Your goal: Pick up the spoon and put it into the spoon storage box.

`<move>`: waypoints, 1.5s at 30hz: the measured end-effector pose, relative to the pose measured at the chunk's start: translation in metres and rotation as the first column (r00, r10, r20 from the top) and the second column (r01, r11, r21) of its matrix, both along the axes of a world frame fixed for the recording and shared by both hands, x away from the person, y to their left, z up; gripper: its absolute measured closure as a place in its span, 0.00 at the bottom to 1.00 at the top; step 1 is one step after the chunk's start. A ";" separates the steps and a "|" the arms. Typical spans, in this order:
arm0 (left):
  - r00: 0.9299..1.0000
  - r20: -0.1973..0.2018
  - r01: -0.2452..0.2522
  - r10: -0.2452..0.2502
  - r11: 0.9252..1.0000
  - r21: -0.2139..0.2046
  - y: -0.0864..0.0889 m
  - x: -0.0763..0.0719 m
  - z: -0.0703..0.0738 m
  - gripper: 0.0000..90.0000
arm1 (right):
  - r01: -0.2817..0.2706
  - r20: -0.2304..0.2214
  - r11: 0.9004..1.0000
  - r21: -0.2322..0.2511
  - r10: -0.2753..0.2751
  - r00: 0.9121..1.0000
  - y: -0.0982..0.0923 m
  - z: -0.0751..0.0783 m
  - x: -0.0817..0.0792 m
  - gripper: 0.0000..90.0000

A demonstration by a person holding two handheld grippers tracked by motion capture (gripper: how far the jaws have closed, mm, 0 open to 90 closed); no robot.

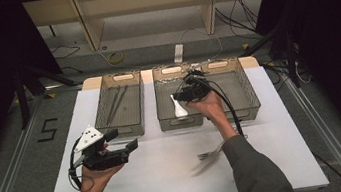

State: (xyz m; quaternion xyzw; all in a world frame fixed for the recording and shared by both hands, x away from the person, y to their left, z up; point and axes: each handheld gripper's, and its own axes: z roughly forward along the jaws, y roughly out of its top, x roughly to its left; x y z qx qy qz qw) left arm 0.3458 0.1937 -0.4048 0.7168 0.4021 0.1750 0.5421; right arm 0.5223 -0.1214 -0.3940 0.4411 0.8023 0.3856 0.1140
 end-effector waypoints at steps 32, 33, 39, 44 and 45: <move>1.000 0.001 0.001 -0.001 1.000 0.003 -0.001 0.000 0.000 0.18 | -0.104 0.068 0.995 0.003 0.104 0.992 -0.082 -0.015 -0.105 0.37; 1.000 0.002 0.000 0.000 1.000 0.001 -0.001 0.000 0.000 0.18 | -0.103 0.065 0.995 0.006 0.103 0.993 -0.084 -0.017 -0.106 0.36; 1.000 0.002 0.000 0.000 1.000 -0.009 -0.002 0.001 0.000 0.18 | -0.078 0.047 0.997 0.008 0.078 0.996 -0.091 -0.026 -0.107 0.34; 1.000 -0.002 0.006 -0.006 1.000 -0.005 -0.003 0.002 0.000 0.18 | -0.052 0.045 0.998 0.018 0.051 0.998 -0.099 -0.032 -0.107 0.34; 1.000 -0.001 0.005 -0.005 1.000 -0.009 -0.003 0.002 0.000 0.18 | -0.044 0.045 0.999 0.020 0.043 0.998 -0.101 -0.032 -0.106 0.36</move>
